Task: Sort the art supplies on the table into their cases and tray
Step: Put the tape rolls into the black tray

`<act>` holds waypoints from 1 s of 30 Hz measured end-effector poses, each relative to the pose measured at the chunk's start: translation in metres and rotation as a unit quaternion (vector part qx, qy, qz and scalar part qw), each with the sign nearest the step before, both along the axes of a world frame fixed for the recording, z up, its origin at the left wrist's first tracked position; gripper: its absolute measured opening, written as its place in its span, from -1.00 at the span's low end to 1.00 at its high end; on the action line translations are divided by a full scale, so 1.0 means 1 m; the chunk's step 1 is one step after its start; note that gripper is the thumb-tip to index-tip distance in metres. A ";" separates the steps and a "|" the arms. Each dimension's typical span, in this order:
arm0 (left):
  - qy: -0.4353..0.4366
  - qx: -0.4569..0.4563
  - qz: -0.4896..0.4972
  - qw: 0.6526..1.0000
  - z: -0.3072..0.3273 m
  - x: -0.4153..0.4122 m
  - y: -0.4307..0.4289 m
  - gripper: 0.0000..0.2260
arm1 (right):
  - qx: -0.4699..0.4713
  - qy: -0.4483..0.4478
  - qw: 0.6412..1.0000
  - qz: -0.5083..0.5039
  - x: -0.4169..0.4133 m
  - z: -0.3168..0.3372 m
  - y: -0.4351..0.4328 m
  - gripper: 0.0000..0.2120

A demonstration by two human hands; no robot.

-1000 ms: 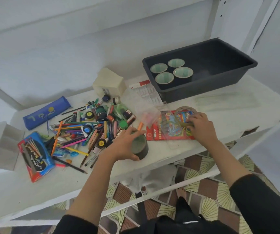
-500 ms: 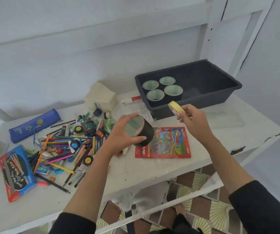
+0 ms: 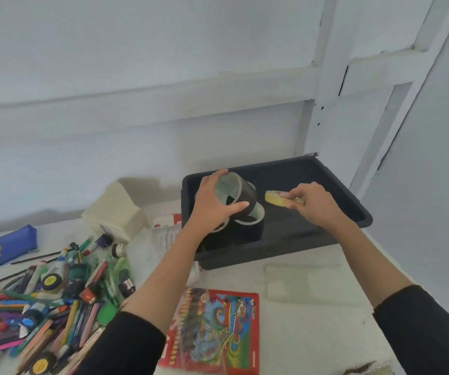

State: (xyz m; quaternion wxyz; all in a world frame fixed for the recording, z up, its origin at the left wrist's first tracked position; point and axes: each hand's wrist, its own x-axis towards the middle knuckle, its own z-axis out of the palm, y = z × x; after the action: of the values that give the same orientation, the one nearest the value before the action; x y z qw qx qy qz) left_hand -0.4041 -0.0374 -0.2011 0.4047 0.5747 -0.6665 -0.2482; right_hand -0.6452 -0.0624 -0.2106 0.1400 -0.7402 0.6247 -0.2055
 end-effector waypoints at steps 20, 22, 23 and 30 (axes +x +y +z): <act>-0.227 0.101 -0.165 0.955 -0.068 -0.110 -0.174 -0.20 | 0.301 0.150 0.918 0.209 -0.037 -0.057 -0.107 -0.81; -0.257 0.103 -0.170 0.946 -0.076 -0.108 -0.173 -0.20 | 0.285 0.141 0.923 0.218 -0.034 -0.061 -0.105 -0.78; -0.264 0.107 -0.163 0.945 -0.079 -0.106 -0.173 -0.20 | 0.278 0.129 0.926 0.219 -0.033 -0.062 -0.104 -0.78; -0.371 0.088 -0.106 0.918 -0.079 -0.096 -0.166 -0.23 | 0.218 0.145 0.940 0.218 -0.026 -0.067 -0.097 -0.67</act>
State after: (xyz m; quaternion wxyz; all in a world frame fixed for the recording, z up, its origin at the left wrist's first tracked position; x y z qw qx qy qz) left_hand -0.5001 -0.2033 -0.2804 0.0473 0.5851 -0.8012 -0.1163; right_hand -0.6710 -0.1594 -0.2780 0.2474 -0.8316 0.4907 0.0808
